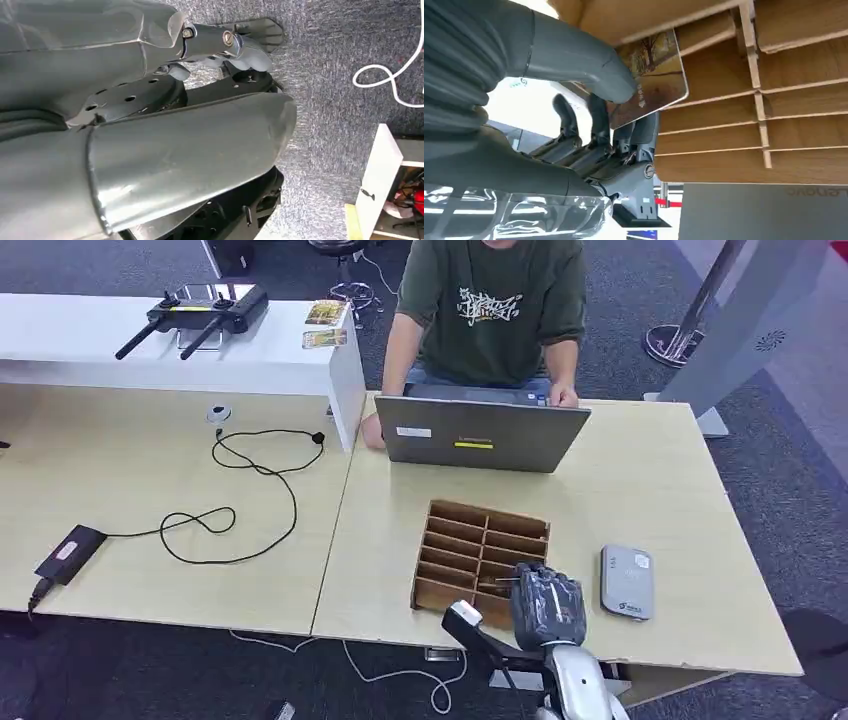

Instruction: Pass the card to the sensor for recognition and then transmit it.

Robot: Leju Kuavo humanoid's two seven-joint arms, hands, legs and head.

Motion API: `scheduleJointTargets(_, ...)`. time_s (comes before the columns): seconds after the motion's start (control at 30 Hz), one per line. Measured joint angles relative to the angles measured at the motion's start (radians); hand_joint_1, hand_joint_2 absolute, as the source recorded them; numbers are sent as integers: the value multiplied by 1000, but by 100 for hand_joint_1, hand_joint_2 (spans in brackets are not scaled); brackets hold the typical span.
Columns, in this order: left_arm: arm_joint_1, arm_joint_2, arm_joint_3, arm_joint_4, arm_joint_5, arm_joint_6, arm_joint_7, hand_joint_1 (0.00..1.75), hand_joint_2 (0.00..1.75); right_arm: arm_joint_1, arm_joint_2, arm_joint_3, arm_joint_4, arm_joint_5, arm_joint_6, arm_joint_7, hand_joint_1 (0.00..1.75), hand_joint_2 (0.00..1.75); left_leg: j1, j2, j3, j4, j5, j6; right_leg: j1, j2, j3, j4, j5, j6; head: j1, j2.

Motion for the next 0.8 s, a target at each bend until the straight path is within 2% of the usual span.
scheduleJointTargets(0.27,0,0,0,0,-2,0,0,0,0,0,0,-2,0,0,0,0,162,175,0,0,0,0,0,0,0,0,0,0,0,0,0,0)
scheduleJointTargets(0.33,0,0,0,0,-2,0,0,0,0,1,0,-3,0,0,0,0,169,175,0,0,0,0,0,0,0,0,0,0,0,0,0,0)
scheduleJointTargets(0.4,0,0,0,0,-3,0,0,0,0,1,0,-4,0,0,0,0,168,175,0,0,0,0,0,0,0,0,0,0,0,0,0,0)
scheduleJointTargets(0.43,0,0,0,0,-3,0,0,0,0,1,0,-5,0,-1,0,0,175,175,0,0,0,0,0,0,0,0,0,0,0,0,0,0)
scheduleJointTargets(0.5,0,0,0,0,-3,0,0,0,0,1,0,-5,-2,-3,-5,0,171,175,0,0,0,0,0,0,0,0,0,0,0,0,0,0)
scheduleJointTargets(0.8,4,0,0,0,1,0,-22,0,0,21,0,-71,-137,-50,-221,-23,175,175,0,0,0,0,0,0,0,0,0,0,0,0,0,0)
